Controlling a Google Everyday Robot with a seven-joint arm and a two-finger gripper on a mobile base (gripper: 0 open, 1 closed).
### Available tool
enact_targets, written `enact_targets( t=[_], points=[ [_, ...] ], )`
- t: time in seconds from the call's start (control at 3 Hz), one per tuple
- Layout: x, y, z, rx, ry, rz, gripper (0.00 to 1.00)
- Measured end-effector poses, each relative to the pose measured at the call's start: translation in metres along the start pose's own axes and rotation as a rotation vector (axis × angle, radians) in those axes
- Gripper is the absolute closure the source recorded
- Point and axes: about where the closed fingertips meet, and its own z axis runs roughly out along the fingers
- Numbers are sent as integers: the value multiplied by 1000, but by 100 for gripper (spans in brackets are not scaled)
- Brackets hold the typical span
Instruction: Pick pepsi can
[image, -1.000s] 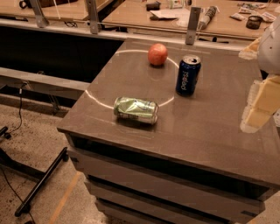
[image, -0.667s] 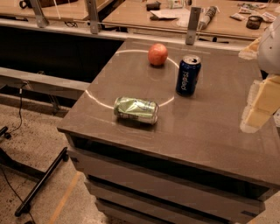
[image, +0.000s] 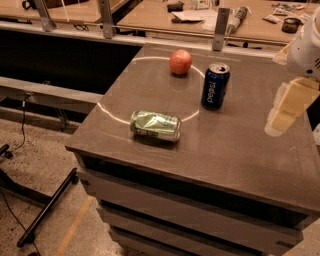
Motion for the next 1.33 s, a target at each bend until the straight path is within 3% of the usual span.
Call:
enact_targets(
  t=[0.33,0.67,1.0,1.33],
  points=[
    [4,-39,21,13,-97,154,0],
    [-6,-63,31,48,-218,247,0],
    [-32,-81,46,80,-346,283,0],
    [-67,-96,61,102,-445,264,0]
  ],
)
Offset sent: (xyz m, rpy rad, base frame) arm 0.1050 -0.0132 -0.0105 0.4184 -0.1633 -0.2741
